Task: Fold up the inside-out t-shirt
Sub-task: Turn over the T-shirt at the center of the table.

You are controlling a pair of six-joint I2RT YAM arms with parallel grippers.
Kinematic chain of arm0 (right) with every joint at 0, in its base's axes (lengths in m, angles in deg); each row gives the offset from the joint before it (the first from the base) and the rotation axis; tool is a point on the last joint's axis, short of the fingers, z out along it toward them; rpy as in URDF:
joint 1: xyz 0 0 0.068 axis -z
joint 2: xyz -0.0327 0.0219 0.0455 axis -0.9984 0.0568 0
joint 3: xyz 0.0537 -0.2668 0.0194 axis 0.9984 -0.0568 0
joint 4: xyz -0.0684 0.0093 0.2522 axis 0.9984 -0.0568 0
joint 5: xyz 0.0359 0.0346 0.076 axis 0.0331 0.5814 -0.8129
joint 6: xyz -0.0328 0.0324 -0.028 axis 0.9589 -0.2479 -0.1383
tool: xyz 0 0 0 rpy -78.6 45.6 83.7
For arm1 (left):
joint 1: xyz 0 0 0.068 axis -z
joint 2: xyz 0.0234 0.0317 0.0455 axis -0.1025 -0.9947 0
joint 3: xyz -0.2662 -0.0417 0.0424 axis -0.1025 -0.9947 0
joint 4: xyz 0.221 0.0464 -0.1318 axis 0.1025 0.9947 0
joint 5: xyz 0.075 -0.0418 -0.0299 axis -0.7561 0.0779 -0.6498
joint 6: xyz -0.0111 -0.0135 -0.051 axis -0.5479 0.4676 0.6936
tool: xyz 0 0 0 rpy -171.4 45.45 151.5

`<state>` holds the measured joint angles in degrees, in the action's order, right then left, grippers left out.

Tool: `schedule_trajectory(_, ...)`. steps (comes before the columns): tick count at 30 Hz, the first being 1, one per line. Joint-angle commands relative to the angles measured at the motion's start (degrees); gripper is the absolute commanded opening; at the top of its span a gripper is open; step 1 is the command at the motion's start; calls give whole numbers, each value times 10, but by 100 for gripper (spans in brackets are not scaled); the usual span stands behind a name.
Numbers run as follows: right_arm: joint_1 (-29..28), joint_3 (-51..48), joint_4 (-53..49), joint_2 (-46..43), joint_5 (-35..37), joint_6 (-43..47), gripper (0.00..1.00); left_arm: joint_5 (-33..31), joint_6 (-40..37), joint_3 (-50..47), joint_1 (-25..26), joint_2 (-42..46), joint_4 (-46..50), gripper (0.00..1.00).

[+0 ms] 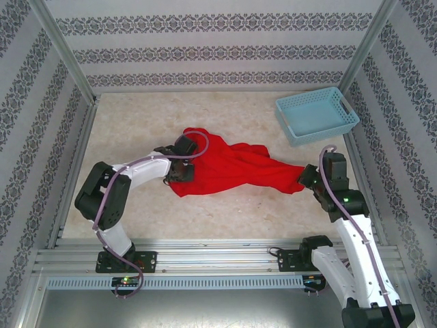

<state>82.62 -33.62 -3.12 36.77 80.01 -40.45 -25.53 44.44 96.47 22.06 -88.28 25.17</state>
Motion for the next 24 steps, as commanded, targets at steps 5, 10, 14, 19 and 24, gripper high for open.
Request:
schedule_trajectory(5,34,78,-77,-20,96,55,0,-66,18,-84,-57,255,-43,0)
schedule_trajectory(10,41,49,-80,-28,71,46,0,-60,41,-171,-66,363,-84,0)
schedule_trajectory(14,41,26,-71,-20,52,28,0,-47,58,-226,-67,390,-106,0)
schedule_trajectory(19,44,35,-27,6,-5,15,0,-39,58,-197,-73,353,-101,0)
schedule_trajectory(24,44,186,8,76,-53,32,0,-36,49,-53,-112,332,-102,0)
